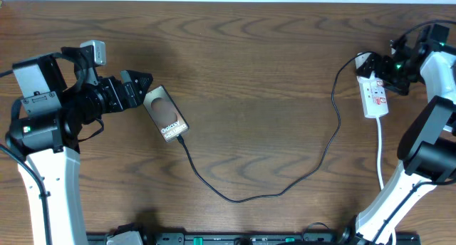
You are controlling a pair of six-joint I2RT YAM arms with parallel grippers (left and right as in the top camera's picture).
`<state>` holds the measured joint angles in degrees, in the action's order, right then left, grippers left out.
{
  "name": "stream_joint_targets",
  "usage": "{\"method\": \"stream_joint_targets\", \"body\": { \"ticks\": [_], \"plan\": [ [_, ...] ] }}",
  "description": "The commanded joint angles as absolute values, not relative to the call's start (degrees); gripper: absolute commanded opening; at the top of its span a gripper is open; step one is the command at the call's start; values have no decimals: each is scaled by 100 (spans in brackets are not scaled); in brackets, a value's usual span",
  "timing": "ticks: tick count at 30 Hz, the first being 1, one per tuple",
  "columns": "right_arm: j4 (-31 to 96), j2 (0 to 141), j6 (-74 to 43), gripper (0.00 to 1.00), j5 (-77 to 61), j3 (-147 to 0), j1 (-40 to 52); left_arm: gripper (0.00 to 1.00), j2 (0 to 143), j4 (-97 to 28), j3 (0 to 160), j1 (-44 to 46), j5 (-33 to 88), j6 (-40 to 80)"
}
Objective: Plug charger to phone and switch on socket
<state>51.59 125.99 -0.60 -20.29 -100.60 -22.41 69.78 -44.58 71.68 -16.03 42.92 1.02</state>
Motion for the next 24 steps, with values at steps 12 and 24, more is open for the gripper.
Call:
{"method": "stream_joint_targets", "body": {
  "ticks": [12,24],
  "plan": [
    [5105,12665,47,99,-2373,-10241,-2224,95,7008,-4453,7183,-1616,4239,-23],
    [5019,12667,-40,99,-2346,-10232,-1984,95,7008,-4453,7183,-1616,4239,-23]
  ]
}}
